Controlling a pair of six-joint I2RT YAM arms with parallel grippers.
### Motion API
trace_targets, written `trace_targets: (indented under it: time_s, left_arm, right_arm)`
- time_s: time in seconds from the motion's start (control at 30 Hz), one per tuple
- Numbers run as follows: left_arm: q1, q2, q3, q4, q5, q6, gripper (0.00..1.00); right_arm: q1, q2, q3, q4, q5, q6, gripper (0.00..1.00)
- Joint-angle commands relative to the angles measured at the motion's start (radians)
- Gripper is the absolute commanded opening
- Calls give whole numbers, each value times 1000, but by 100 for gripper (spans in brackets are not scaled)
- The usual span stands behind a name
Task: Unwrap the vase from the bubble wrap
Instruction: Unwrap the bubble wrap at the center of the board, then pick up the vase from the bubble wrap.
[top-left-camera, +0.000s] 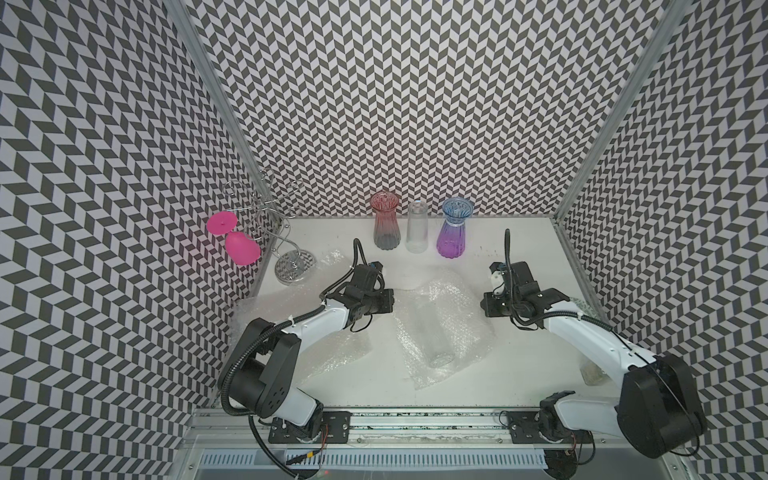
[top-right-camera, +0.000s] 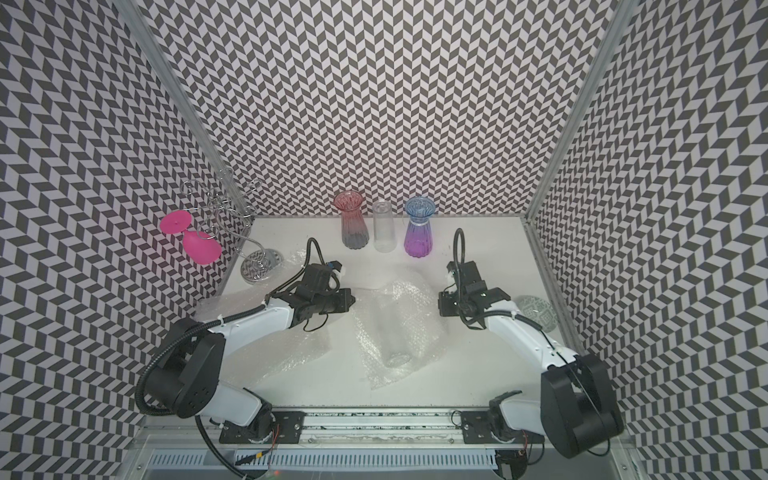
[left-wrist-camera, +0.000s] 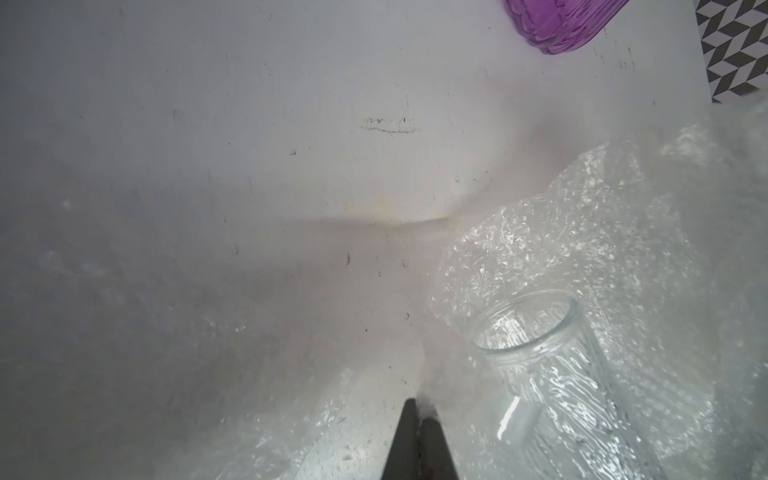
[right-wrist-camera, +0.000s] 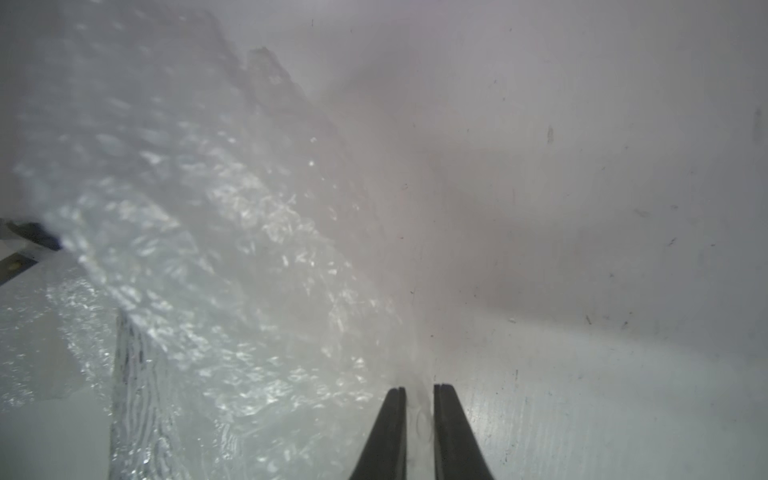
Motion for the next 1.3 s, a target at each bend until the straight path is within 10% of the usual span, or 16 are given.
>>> trace_targets:
  time_s: [0.0, 0.37, 0.63, 1.27]
  left_arm:
    - [8, -33, -15, -12, -9, 4, 0]
    - [8, -37, -16, -33, -3, 3, 0]
    - [9, -56, -56, -29, -10, -1, 0]
    - [11, -108, -122, -4, 11, -19, 0]
  right_arm:
    - [-22, -33, 8, 12, -13, -25, 26]
    - [205, -56, 264, -139, 206, -57, 69]
    - [453, 59, 332, -127, 253, 9, 78]
    - [472, 501, 428, 2, 108, -17, 92]
